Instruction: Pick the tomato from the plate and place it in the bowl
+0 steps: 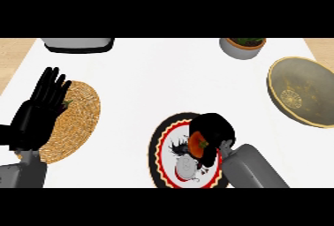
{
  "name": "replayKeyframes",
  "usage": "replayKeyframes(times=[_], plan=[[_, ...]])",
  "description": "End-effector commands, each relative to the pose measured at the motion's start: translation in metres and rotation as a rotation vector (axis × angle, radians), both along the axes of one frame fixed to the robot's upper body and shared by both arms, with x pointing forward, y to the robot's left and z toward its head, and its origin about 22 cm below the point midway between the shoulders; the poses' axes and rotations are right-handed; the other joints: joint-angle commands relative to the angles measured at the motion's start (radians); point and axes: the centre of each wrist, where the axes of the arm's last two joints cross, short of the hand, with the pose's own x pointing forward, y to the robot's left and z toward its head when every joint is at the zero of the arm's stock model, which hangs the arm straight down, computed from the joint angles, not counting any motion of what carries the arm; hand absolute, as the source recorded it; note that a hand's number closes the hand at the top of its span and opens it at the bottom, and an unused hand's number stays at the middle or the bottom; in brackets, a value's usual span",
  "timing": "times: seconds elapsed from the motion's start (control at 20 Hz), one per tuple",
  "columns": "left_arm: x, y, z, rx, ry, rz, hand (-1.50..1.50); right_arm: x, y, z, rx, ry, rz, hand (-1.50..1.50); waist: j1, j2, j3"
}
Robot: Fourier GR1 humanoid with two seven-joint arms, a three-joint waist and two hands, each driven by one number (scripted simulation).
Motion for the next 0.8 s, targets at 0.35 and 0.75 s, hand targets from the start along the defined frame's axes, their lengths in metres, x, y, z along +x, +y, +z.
replayKeyframes(times=[0.35, 0.75], plan=[[-0.006, 0.004, -0.005, -0.006, 0.001, 0.001, 0.0, -0.014, -0.026, 0.007, -0.036, -0.105, 0.137, 1.5, -0.008, -0.001, 0.0], [-0.02, 0.003, -0.012, 0.004, -0.007, 0.032, 0.0, -0.068, -0.176, 0.05, -0.015, -0.212, 0.282, 1.5, -0.035, -0.007, 0.001]])
